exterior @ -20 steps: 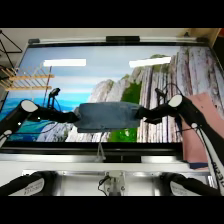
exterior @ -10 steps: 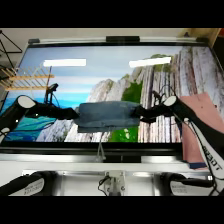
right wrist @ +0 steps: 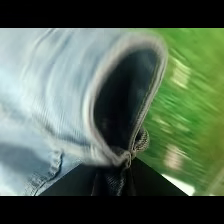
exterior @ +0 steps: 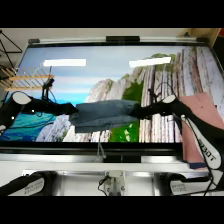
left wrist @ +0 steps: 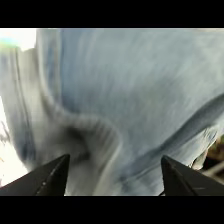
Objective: Fold the shirts.
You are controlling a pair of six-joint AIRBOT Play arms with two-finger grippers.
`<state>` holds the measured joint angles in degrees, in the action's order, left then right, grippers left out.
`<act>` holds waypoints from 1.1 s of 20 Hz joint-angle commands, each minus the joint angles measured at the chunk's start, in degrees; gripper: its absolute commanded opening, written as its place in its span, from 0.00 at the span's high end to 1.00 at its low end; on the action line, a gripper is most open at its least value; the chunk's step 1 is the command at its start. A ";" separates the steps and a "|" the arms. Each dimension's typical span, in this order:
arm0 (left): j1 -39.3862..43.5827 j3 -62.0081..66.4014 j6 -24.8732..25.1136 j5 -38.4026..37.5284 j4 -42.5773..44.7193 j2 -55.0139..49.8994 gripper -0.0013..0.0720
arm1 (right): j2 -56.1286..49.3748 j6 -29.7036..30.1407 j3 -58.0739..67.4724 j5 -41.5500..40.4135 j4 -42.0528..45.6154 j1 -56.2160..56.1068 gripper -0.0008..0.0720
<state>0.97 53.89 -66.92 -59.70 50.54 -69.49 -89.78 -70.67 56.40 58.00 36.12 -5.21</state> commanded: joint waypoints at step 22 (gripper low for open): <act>-10.58 23.69 -0.90 -8.55 -0.04 0.68 0.01 | 24.00 -21.07 40.57 13.27 19.89 38.99 0.85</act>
<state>-9.56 77.49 -67.81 -68.03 50.50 -68.84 -70.08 -87.96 96.09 68.45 48.86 26.61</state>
